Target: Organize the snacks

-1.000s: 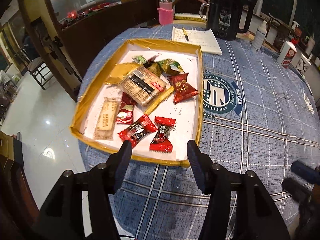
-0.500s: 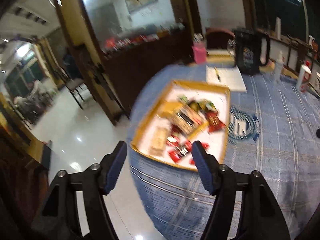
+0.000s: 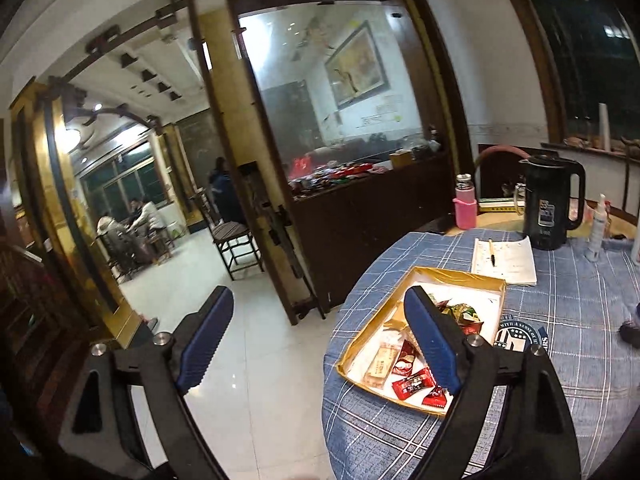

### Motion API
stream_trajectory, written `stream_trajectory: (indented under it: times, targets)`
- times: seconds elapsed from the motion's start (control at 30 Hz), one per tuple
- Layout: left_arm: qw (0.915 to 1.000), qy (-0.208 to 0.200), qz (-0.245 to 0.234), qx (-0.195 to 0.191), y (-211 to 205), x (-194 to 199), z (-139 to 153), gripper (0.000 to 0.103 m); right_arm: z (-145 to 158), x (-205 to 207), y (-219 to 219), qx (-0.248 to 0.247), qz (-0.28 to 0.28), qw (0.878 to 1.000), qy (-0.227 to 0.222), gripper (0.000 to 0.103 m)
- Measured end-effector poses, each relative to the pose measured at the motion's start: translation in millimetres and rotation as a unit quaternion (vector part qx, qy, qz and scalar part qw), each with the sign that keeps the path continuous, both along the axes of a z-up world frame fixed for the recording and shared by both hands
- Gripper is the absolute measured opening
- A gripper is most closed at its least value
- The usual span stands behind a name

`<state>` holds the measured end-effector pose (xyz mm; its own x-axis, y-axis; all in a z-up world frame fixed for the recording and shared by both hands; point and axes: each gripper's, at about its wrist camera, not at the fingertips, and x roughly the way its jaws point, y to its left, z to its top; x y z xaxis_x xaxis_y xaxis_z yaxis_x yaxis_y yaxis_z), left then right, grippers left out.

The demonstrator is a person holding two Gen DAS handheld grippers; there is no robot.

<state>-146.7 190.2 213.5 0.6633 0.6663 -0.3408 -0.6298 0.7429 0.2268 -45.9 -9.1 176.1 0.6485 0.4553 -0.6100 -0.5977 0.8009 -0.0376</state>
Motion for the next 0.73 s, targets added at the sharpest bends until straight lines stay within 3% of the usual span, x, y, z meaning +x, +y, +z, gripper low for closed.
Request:
stream_trajectory:
  times: [0.17,0.37,0.6,0.73]
  targets:
    - [0.9975,0.01,-0.022,-0.067,13,1,-5,0.089,-4,-21,36,0.016,0.045,0.999,0.016,0.041]
    - [0.9932,0.045,-0.026,-0.105,24,10,-33,0.09,-26,-33,67,0.009,0.07,0.996,0.049,0.042]
    - [0.9763,0.144,-0.012,-0.161,41,24,-89,0.09,-60,-30,95,-0.034,0.069,0.993,0.084,0.042]
    - [0.97,0.161,-0.009,-0.182,50,27,-108,0.09,-69,-32,108,-0.056,0.068,0.992,0.086,0.042]
